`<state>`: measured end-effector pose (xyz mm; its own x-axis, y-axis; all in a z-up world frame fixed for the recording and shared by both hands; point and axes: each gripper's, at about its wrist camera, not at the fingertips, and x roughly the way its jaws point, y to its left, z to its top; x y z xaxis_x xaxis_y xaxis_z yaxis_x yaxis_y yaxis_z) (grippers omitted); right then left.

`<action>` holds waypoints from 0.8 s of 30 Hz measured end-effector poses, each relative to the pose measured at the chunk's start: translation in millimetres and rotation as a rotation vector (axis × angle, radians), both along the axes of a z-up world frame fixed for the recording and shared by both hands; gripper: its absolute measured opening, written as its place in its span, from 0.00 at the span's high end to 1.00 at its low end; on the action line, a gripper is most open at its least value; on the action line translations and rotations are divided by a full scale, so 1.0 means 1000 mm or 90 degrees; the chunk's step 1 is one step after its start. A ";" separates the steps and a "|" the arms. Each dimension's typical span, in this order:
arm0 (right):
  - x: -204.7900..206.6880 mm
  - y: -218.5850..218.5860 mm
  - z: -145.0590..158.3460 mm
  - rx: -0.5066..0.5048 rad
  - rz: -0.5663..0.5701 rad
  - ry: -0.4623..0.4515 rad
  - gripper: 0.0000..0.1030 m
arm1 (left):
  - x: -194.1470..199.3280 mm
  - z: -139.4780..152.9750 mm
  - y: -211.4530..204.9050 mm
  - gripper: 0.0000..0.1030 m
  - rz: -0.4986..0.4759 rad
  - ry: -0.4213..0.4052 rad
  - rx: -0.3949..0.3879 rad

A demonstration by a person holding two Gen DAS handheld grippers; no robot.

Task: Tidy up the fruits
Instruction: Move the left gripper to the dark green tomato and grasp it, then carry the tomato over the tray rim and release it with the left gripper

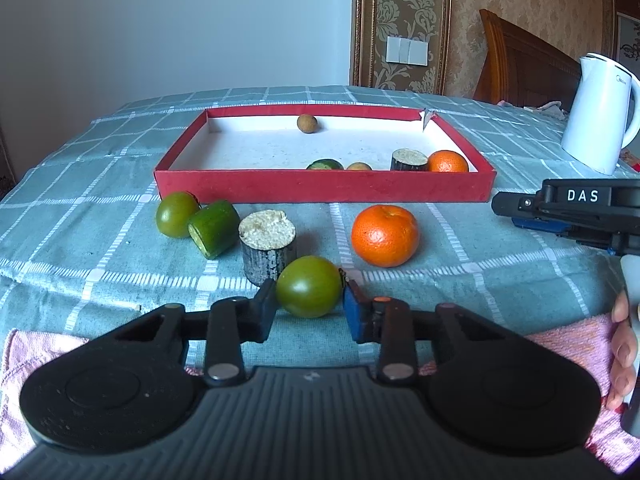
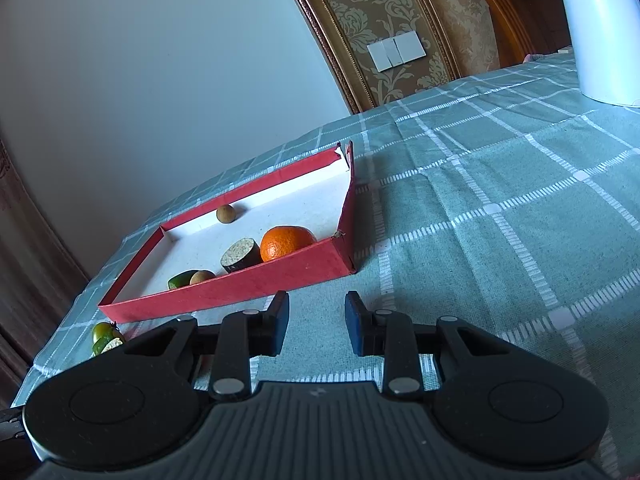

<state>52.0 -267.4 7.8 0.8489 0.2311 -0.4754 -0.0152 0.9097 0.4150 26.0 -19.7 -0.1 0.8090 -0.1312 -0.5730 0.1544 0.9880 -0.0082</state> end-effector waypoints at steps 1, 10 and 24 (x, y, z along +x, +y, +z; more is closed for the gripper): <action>0.000 0.000 0.000 0.000 0.000 0.000 0.72 | -0.001 0.001 0.000 0.69 0.002 0.001 -0.002; 0.000 -0.001 0.000 0.001 -0.001 0.000 0.72 | -0.011 0.015 0.000 0.69 0.013 -0.028 0.004; -0.001 -0.001 0.000 0.002 -0.004 -0.001 0.72 | -0.001 0.020 0.011 0.69 0.069 -0.013 0.016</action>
<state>51.3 -268.5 7.4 0.8511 0.2266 -0.4735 -0.0094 0.9084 0.4179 24.6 -8.8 19.5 0.8289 -0.0287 -0.5587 0.0471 0.9987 0.0185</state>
